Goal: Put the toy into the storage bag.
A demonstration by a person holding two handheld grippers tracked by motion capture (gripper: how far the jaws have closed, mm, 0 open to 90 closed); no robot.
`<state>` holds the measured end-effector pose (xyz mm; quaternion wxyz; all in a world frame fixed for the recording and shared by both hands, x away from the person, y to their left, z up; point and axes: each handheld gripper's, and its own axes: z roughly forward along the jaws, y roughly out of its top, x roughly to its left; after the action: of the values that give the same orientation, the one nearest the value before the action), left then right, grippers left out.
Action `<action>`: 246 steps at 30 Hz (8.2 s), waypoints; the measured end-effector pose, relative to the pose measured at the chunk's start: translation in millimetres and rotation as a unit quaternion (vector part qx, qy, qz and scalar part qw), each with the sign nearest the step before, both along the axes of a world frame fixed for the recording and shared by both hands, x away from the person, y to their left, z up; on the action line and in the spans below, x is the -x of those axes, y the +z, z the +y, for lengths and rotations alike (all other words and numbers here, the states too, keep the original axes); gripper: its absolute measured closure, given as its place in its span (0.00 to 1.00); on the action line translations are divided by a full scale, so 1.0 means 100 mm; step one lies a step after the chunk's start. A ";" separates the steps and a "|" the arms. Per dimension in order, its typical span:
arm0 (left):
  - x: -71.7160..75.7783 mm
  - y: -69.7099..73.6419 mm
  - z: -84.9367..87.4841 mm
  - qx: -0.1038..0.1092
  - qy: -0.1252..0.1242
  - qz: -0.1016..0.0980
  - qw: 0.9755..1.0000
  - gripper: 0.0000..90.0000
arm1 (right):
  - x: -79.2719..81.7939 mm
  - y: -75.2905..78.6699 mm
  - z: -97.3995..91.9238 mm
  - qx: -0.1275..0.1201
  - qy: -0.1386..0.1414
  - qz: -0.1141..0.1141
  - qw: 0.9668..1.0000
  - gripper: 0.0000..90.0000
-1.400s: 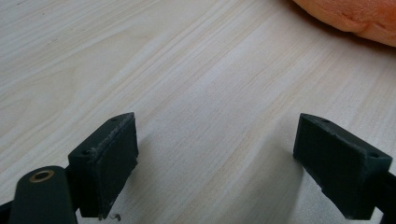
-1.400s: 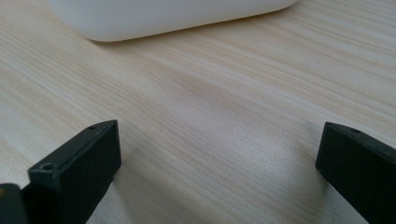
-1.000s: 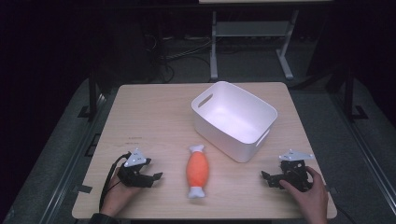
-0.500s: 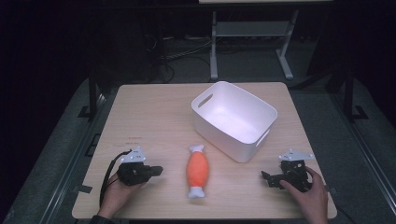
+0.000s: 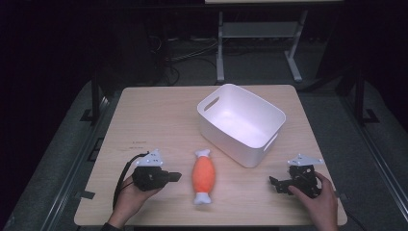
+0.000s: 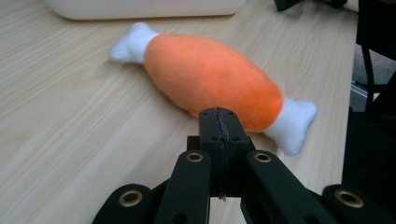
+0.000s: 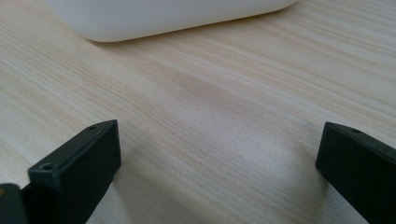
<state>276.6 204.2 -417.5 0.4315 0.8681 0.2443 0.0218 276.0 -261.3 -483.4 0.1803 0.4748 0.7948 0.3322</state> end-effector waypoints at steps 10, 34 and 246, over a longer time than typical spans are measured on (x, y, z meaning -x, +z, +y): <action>0.00 0.05 -0.36 0.007 -0.040 0.005 0.999 1.00 | 0.00 0.00 0.00 -0.001 0.000 -0.001 1.000 0.00; 0.11 -0.12 -0.91 -0.018 -0.102 0.023 0.994 1.00 | 0.00 0.00 0.00 0.000 -0.001 0.000 1.000 0.00; -0.54 0.18 -0.83 -0.204 -0.041 0.009 0.978 0.23 | 0.00 0.00 0.00 0.000 -0.001 0.000 1.000 0.00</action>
<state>330.4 121.5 -399.2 0.2437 0.9473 0.2029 0.0456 276.4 -261.1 -483.4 0.1809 0.4757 0.7944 0.3315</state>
